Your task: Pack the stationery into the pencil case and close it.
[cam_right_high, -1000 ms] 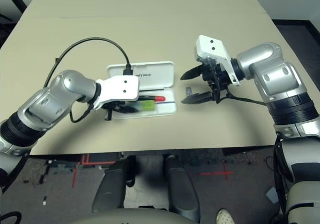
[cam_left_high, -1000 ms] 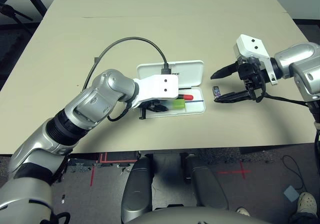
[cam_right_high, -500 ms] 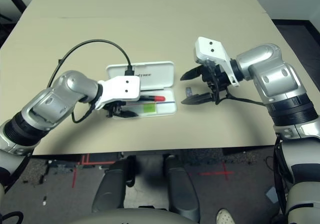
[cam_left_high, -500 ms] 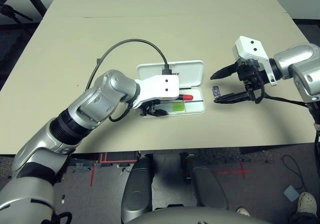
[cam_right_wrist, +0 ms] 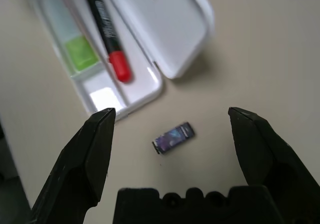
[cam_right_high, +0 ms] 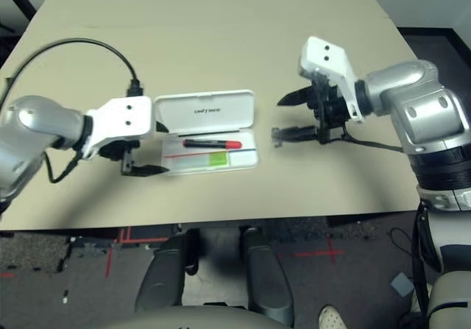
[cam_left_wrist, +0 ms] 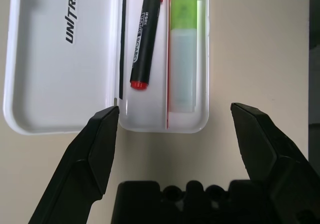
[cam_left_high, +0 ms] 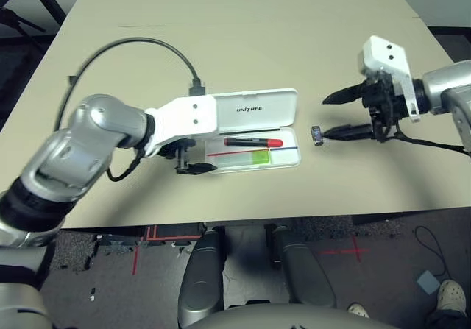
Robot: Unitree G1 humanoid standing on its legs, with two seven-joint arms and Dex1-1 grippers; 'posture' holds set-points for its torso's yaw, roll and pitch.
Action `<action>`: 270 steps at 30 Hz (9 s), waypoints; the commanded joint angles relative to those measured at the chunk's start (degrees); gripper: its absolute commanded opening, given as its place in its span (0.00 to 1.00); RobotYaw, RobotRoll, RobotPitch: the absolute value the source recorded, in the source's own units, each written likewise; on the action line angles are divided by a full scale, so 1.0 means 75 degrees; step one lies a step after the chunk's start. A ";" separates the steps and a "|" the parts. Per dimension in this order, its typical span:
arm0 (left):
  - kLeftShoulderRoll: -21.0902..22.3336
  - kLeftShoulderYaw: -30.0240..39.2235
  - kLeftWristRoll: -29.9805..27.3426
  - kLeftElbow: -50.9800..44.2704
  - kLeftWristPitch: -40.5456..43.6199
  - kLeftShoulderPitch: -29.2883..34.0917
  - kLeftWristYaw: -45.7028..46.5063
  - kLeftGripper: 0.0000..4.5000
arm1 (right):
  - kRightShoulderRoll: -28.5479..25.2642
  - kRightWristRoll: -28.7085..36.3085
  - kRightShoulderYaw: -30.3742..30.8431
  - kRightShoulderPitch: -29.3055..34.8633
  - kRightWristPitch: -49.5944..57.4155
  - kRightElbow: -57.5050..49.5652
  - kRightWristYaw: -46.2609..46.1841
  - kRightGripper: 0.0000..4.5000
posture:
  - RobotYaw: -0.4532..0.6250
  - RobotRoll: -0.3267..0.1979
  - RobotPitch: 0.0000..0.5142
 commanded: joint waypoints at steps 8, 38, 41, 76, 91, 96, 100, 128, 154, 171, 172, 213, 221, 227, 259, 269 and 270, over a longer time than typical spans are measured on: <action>-0.0068 0.0181 -0.0244 -0.0116 -0.0656 0.0356 0.0079 1.00 | 0.1877 -0.0641 -0.0607 0.0537 0.4041 -0.1321 -0.3812 1.00 | 0.48 0.62 0.46; 0.0078 0.0226 -0.0411 -0.0573 -0.0316 0.0477 0.0326 1.00 | 0.4686 -0.0250 -0.1201 0.1126 0.4743 -0.1369 -0.7308 1.00 | 0.53 0.62 0.46; 0.0062 0.0205 -0.0431 -0.0575 -0.0299 0.0454 0.0361 1.00 | 0.4787 -0.0192 -0.1182 0.1241 0.4743 -0.1339 -0.7469 1.00 | 0.53 0.62 0.46; 0.0209 0.0146 -0.0510 -0.0576 -0.0401 0.0350 0.0206 1.00 | 0.0030 0.1310 0.1055 0.0339 0.1466 -0.0376 -0.3175 0.07 | 0.54 0.62 0.45; 0.0223 0.0148 -0.0448 -0.0562 -0.0409 0.0483 0.0284 1.00 | -0.0336 0.0160 0.1645 -0.0406 -0.4504 0.1925 0.2227 0.07 | 0.54 0.62 0.44; 0.0210 0.0127 -0.0427 -0.0551 -0.0395 0.0468 0.0296 1.00 | 0.0070 0.0010 0.1763 -0.0527 -0.4598 0.1701 0.2760 0.07 | 0.54 0.62 0.44; 0.0204 0.0100 -0.0405 -0.0508 -0.0403 0.0445 0.0290 1.00 | 0.0383 -0.0149 0.1809 -0.0553 -0.4666 0.1678 0.2889 0.07 | 0.54 0.62 0.44; 0.0238 0.0198 -0.0448 -0.0651 -0.0298 0.0587 0.0384 1.00 | 0.1718 -0.1176 0.2064 -0.0101 -0.5606 0.2003 0.2384 0.40 | 0.56 0.62 0.43; 0.0473 0.0749 -0.0449 -0.0210 -0.0428 0.1262 0.0435 1.00 | -0.1550 0.1160 -0.0317 0.0570 -0.2315 0.0650 0.3119 1.00 | 0.50 0.62 0.44; -0.0423 0.1626 -0.0443 0.2532 -0.1590 0.1398 0.1000 0.61 | -0.1458 0.1316 -0.0499 0.1024 -0.2223 0.0641 0.2278 1.00 | 0.49 0.62 0.45; -0.0475 0.1685 -0.0440 0.2877 -0.1792 0.1378 0.0947 0.54 | -0.1450 0.1322 -0.0489 0.1017 -0.2228 0.0643 0.2264 1.00 | 0.49 0.62 0.45; -0.3748 0.1509 0.0967 1.1801 -0.7017 -0.2837 -0.0180 0.01 | -0.1400 0.1353 -0.0542 0.1040 -0.2260 0.0379 0.1796 1.00 | 0.41 0.62 0.44; -0.3934 0.1470 0.0967 1.1546 -0.7022 -0.2768 -0.0398 0.01 | -0.1348 0.1362 -0.0510 0.1101 -0.2294 0.0353 0.1722 1.00 | 0.41 0.62 0.45; -0.4018 0.1445 0.0877 1.1031 -0.6866 -0.2621 -0.0711 0.01 | -0.1327 0.1351 -0.0469 0.1125 -0.2327 0.0346 0.1685 1.00 | 0.41 0.62 0.45; -0.3477 0.0136 0.0604 0.5010 -0.4554 0.0441 -0.1331 0.01 | -0.0950 0.0947 0.0006 0.0774 -0.2604 0.0646 0.1756 1.00 | 0.45 0.62 0.47; -0.3306 -0.0256 0.0958 0.5315 -0.4595 0.0481 -0.1092 0.01 | -0.0830 0.0853 0.0078 0.0739 -0.2615 0.0648 0.1690 1.00 | 0.45 0.62 0.46; -0.3288 -0.0292 0.0982 0.5339 -0.4629 0.0508 -0.1082 0.01 | -0.0810 0.0843 0.0082 0.0734 -0.2613 0.0652 0.1675 1.00 | 0.45 0.62 0.46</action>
